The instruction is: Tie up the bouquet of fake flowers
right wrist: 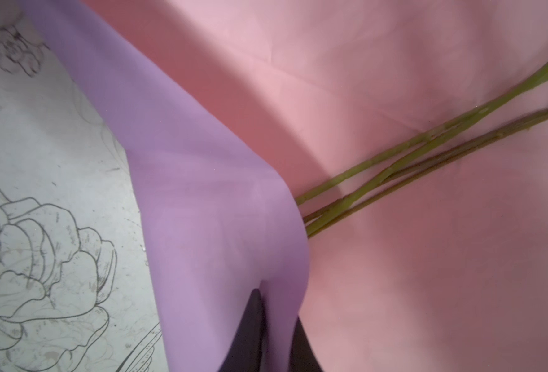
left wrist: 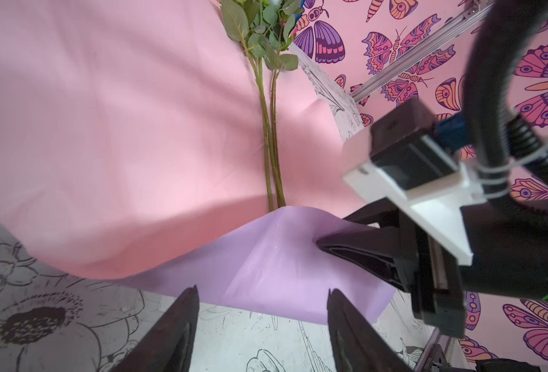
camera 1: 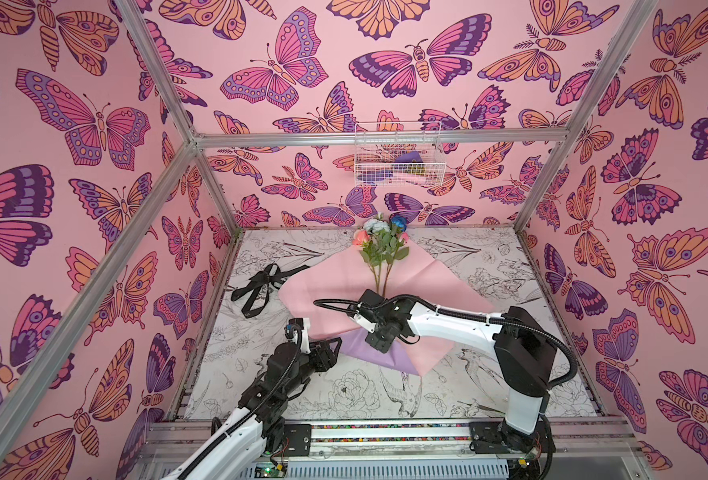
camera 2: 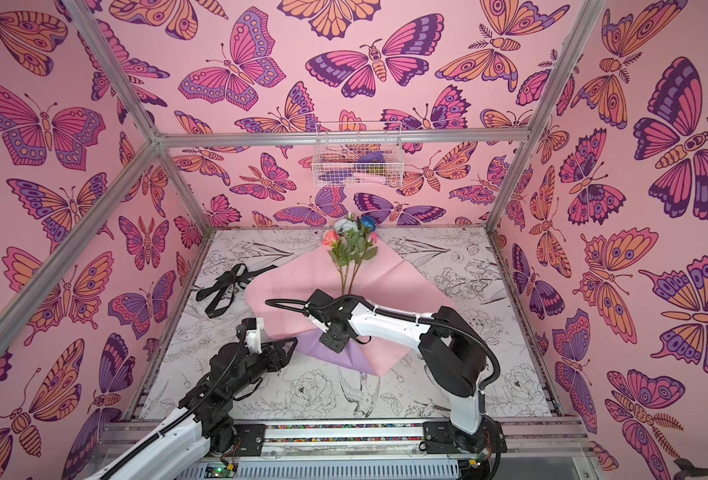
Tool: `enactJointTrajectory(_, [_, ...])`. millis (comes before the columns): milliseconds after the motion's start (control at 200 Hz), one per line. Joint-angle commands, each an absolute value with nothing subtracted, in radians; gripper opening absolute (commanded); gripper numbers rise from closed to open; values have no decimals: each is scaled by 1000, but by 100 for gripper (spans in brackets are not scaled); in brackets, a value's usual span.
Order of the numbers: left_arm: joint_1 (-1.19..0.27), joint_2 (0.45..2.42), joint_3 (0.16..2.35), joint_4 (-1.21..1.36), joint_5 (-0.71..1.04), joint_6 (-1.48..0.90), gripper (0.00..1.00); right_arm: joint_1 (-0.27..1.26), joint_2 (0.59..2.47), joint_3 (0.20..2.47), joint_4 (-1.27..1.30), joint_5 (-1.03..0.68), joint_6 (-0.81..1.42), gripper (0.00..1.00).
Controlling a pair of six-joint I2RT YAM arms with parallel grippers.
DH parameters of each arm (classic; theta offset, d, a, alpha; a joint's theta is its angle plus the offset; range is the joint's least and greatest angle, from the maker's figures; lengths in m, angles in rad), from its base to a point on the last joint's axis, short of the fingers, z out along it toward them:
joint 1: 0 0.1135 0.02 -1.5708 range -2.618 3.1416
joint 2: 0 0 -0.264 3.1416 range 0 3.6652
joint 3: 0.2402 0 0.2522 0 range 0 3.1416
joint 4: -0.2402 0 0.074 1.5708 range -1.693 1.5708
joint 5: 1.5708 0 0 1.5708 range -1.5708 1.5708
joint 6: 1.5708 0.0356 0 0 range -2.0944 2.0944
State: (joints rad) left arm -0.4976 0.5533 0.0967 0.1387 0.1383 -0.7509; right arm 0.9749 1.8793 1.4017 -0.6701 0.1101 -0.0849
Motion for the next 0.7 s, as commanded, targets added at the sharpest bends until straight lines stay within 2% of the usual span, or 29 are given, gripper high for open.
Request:
enactJointTrajectory(0, [-502, 540, 78, 101, 159, -760, 65, 952, 1926, 1469, -715, 47, -179, 12])
enactJointTrajectory(250, [-511, 567, 86, 110, 238, -726, 65, 906, 2015, 1581, -746, -10, -257, 9])
enactJointTrajectory(476, [-530, 606, 84, 170, 266, -720, 65, 868, 2058, 1606, -734, -84, -280, 11])
enactJointTrajectory(696, [-551, 756, 97, 295, 298, -715, 65, 849, 2110, 1645, -722, -150, -318, 11])
